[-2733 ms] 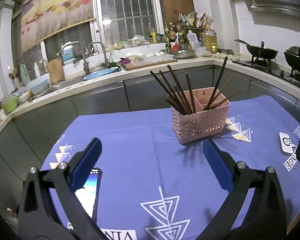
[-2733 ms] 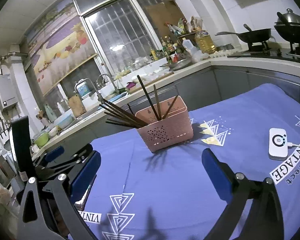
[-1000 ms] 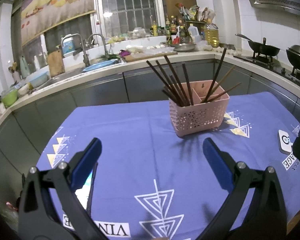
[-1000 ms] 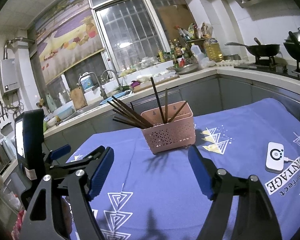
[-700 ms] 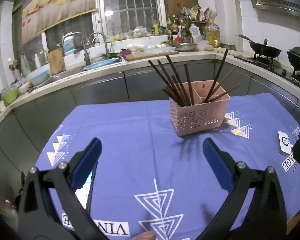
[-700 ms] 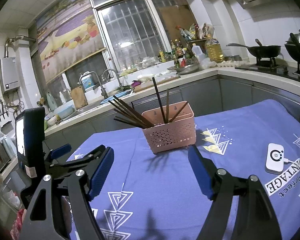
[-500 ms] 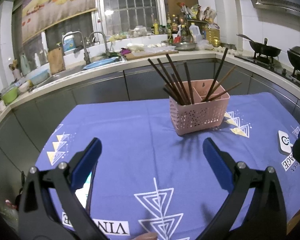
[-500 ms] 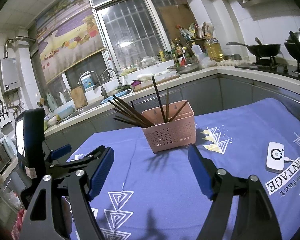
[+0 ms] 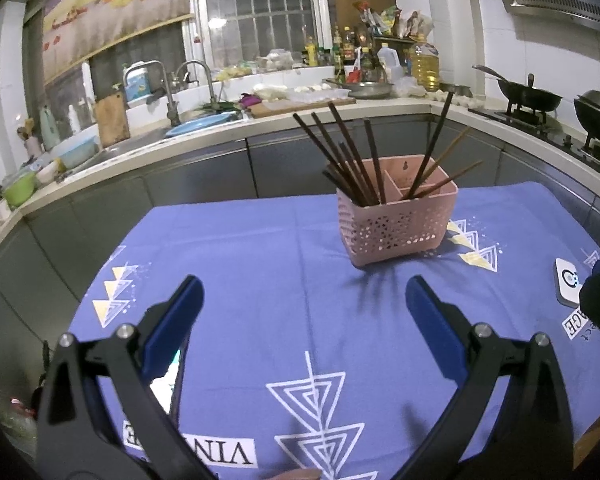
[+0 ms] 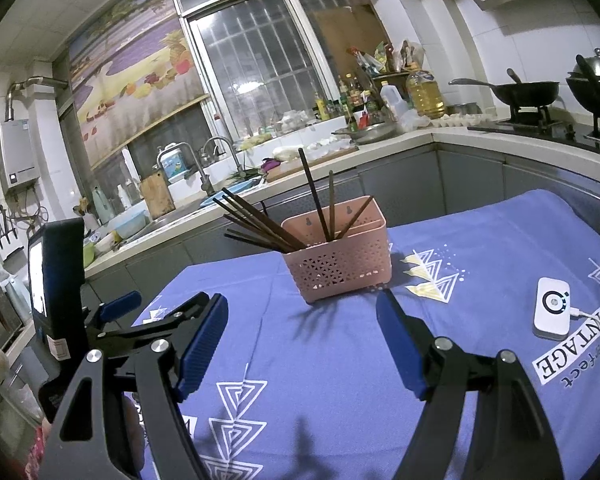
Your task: Organize utensils
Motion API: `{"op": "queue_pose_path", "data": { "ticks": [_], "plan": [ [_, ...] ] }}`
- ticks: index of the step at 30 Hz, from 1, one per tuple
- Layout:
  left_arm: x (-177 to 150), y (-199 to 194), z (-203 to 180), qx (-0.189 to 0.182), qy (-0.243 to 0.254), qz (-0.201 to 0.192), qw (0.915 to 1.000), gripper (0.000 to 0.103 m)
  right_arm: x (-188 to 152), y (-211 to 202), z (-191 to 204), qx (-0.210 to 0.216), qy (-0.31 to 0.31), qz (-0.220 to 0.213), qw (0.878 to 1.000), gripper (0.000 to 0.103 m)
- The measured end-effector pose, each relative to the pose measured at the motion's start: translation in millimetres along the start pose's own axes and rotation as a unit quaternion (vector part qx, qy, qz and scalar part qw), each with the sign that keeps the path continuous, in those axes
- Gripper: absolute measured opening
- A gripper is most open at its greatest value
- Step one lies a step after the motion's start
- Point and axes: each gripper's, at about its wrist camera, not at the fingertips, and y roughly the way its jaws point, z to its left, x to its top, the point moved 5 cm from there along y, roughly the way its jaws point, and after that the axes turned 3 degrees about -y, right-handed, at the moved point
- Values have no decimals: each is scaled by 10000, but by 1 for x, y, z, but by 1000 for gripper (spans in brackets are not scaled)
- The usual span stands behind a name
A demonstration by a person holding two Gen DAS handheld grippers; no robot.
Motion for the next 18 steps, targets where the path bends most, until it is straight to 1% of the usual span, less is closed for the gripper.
{"op": "queue_pose_path", "data": {
  "ticks": [3, 7, 10, 18],
  "plan": [
    [-4, 1, 2, -22, -28, 102, 9999, 97, 1, 0, 0, 0, 3, -3, 10000, 76],
    [-4, 1, 2, 75, -55, 197, 9998, 97, 0, 0, 0, 6, 18, 4, 10000, 76],
    [-6, 0, 2, 64, -35, 240, 9997, 97, 0, 0, 0, 0, 13, 5, 10000, 76],
    [-2, -3, 2, 43, -49, 156, 9999, 97, 1, 0, -1, 8, 32, 12, 10000, 76]
  ]
}}
